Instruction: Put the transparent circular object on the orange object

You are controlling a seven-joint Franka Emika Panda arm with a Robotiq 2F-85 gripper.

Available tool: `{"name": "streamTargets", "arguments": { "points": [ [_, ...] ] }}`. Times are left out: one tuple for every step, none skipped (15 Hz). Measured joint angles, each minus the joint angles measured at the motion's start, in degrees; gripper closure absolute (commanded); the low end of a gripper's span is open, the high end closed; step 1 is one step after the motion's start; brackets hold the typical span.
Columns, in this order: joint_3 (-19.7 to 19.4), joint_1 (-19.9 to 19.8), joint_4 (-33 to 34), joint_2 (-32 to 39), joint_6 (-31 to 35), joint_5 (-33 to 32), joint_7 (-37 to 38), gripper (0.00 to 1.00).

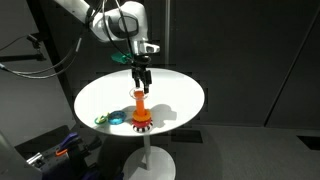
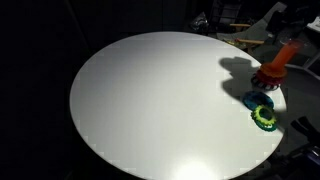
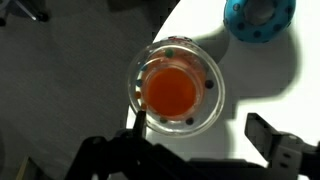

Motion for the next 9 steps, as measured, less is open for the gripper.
{"name": "streamTargets", "arguments": {
  "points": [
    [0.0, 0.1, 0.1, 0.0, 0.0, 0.0, 0.0, 0.0],
    [0.1, 0.2, 0.1, 0.0, 0.0, 0.0, 0.0, 0.0],
    [0.1, 0.3, 0.2, 0.0, 0.0, 0.0, 0.0, 0.0],
    [0.2, 0.5, 0.4, 0.0, 0.0, 0.0, 0.0, 0.0],
    [0.3, 0.6, 0.6, -0.1, 0.0, 0.0, 0.0, 0.0],
    [0.4, 0.7, 0.7, -0.2, 0.0, 0.0, 0.0, 0.0],
    [0.6, 0.9, 0.9, -0.4, -0.1, 0.0, 0.0, 0.0],
    [0.7, 1.2, 1.0, -0.6, -0.1, 0.0, 0.0, 0.0],
    [0.9, 1.5, 1.0, -0.9, -0.3, 0.0, 0.0, 0.0]
  ]
}}
